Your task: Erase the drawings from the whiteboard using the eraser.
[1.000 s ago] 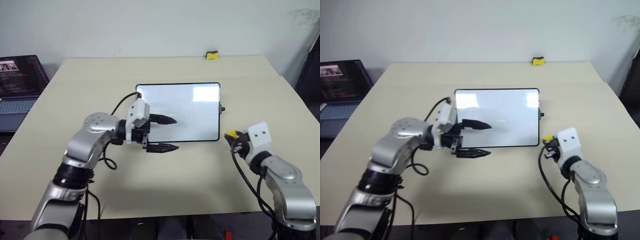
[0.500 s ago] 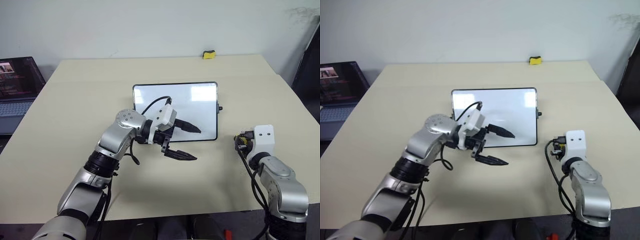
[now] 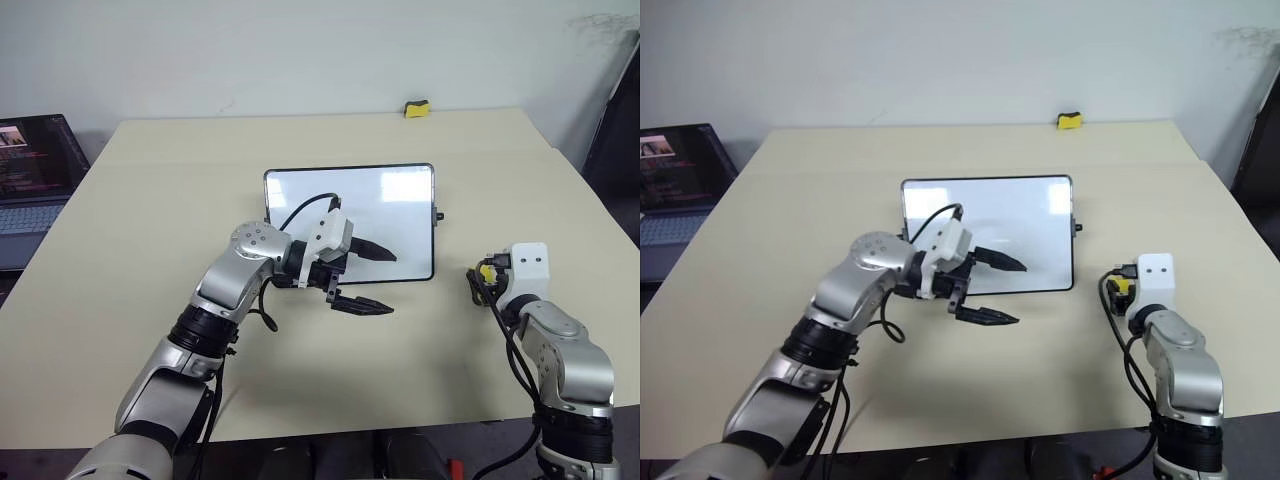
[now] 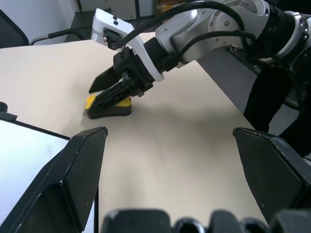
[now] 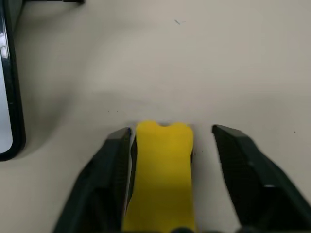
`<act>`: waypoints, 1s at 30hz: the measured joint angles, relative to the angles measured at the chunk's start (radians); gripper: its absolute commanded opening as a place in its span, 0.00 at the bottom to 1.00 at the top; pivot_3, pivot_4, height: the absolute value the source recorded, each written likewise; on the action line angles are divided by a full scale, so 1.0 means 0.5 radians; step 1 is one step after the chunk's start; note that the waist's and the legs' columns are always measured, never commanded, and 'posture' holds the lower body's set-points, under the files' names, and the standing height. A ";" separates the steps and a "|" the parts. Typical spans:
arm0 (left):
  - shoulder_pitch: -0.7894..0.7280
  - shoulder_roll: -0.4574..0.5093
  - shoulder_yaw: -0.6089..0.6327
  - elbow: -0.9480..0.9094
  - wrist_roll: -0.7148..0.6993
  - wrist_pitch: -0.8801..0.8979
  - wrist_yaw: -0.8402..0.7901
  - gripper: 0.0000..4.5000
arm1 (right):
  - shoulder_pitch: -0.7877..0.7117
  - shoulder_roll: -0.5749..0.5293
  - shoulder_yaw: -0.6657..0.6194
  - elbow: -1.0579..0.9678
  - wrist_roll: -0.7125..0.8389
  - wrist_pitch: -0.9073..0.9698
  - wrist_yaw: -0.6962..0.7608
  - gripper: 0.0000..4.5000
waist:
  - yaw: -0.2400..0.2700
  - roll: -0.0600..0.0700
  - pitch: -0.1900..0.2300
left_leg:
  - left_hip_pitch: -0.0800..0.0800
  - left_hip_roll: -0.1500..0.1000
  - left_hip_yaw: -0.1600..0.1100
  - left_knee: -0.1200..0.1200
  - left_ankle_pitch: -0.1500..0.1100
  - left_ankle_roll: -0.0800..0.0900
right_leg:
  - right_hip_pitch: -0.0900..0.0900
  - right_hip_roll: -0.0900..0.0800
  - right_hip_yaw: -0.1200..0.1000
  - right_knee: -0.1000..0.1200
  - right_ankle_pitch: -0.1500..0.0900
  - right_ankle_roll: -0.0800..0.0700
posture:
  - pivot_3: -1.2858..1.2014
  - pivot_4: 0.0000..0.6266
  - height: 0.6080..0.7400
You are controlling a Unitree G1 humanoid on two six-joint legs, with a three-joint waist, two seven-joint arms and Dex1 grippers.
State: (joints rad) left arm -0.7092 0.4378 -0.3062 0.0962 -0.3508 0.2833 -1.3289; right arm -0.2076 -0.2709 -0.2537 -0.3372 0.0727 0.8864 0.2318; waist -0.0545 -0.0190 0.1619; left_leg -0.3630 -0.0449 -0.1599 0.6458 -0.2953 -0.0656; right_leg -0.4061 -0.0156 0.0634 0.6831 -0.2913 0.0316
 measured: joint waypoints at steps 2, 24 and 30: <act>0.028 0.011 0.007 0.001 0.001 0.004 0.020 1.00 | -0.005 -0.016 0.000 0.014 0.012 -0.009 0.003 0.99 | 0.000 0.000 0.000 | 0.000 0.000 0.000 0.000 0.000 0.000 | 0.000 0.000 0.000 0.000 0.000 0.000 | 0.52 0.24 1.00; 1.317 -0.136 0.997 -0.831 0.084 0.387 1.667 1.00 | 1.032 0.102 0.454 -0.523 -0.102 -1.231 -0.051 1.00 | 0.064 -0.002 -0.003 | 0.001 0.001 -0.002 0.002 -0.001 0.001 | 0.004 -0.004 0.005 -0.004 0.000 0.003 | 0.52 0.24 1.00; 1.371 -0.183 1.000 -0.914 0.268 0.271 1.958 1.00 | 1.335 0.146 0.336 -0.518 -0.093 -1.561 -0.073 1.00 | 0.062 -0.001 -0.003 | 0.022 0.002 -0.001 0.000 0.000 0.000 | 0.026 -0.001 0.002 -0.006 -0.003 0.010 | 0.52 0.24 1.00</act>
State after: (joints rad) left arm -0.0235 0.3463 0.1940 -0.3608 -0.2167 0.4189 -0.3498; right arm 0.4598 -0.1979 -0.0856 -0.5964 0.0263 0.1061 0.1951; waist -0.0233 -0.0195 0.1605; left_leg -0.3522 -0.0439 -0.1603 0.6458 -0.2951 -0.0654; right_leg -0.3930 -0.0163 0.0646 0.6799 -0.2927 0.0368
